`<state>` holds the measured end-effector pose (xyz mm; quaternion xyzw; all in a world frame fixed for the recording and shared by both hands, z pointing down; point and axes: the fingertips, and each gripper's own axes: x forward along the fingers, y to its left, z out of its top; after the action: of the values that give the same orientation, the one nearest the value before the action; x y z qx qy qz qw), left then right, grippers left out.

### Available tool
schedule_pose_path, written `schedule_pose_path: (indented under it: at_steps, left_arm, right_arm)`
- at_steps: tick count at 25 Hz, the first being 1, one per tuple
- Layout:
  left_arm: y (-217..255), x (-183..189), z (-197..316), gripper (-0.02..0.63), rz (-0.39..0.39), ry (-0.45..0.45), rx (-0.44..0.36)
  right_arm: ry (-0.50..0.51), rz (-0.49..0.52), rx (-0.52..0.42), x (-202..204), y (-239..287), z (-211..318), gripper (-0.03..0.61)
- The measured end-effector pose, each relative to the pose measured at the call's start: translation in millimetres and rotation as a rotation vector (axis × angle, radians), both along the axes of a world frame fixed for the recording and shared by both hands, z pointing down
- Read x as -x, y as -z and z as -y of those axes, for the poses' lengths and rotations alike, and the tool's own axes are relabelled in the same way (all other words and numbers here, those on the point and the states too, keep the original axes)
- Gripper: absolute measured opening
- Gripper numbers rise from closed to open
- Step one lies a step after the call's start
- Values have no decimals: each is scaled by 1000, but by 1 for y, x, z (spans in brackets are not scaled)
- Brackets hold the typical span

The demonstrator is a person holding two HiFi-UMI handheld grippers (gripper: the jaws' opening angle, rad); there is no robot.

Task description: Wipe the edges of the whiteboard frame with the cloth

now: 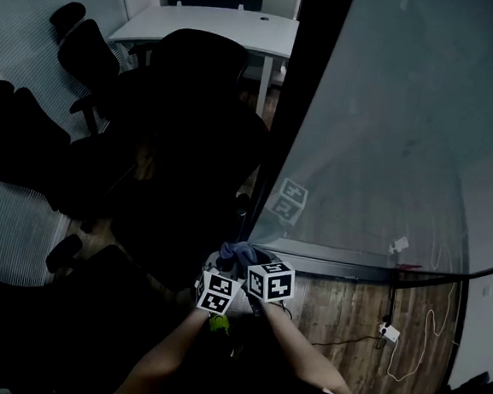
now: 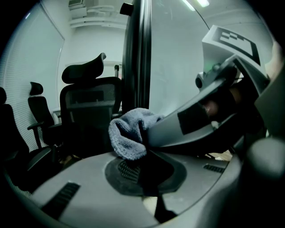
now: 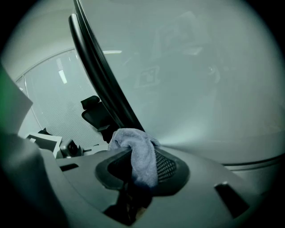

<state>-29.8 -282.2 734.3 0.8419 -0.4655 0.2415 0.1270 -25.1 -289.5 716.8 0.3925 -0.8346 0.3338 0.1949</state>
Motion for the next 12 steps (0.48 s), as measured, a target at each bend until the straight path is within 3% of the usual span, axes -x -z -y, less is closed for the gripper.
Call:
schedule_pose_path:
  at_steps: [12]
  left_arm:
    - [34,-4,2,15,84,-58,-49]
  right_arm:
    - [-28,90,1,-4,34,3,106]
